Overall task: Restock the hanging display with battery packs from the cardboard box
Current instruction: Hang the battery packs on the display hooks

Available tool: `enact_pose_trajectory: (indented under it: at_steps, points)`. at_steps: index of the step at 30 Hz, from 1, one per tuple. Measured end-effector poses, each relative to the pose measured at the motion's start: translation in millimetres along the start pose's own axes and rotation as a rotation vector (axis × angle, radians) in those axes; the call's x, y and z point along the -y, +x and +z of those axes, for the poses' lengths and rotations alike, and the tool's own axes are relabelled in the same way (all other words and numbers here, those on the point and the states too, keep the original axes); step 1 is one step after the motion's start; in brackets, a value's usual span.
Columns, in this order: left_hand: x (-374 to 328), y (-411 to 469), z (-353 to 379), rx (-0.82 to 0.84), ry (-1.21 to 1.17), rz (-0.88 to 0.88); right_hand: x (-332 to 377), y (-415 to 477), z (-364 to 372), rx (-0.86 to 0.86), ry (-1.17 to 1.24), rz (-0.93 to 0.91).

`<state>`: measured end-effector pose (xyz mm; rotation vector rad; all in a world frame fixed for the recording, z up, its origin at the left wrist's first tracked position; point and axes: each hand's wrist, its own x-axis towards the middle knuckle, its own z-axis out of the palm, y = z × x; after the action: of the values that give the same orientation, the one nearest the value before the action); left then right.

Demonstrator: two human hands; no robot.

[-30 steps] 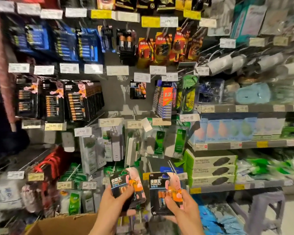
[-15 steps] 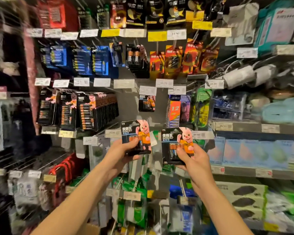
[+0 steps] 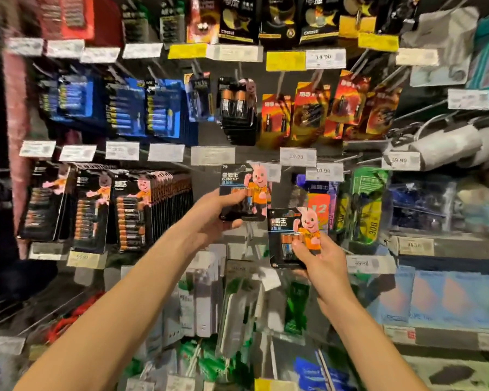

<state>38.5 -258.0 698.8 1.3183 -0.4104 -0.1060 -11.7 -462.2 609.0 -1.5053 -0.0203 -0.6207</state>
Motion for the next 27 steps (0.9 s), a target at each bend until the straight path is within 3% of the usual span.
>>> enact_pose_trajectory:
  at_steps: [5,8,15,23,27]
  points:
    - [-14,31,-11,0.139,-0.074,0.064,2,28,18,0.044,-0.037,-0.045]
    - [-23,39,-16,0.139,-0.034,0.063,0,35,24,0.058,-0.027,-0.071]
    - [-2,36,-33,0.064,0.454,0.130,-17,47,27,0.059,0.013,-0.069]
    - [-13,37,-19,0.099,0.090,0.114,-21,48,25,0.141,0.015,-0.049]
    - [-26,37,-17,0.086,0.031,0.138,-14,56,26,0.160,-0.026,-0.076]
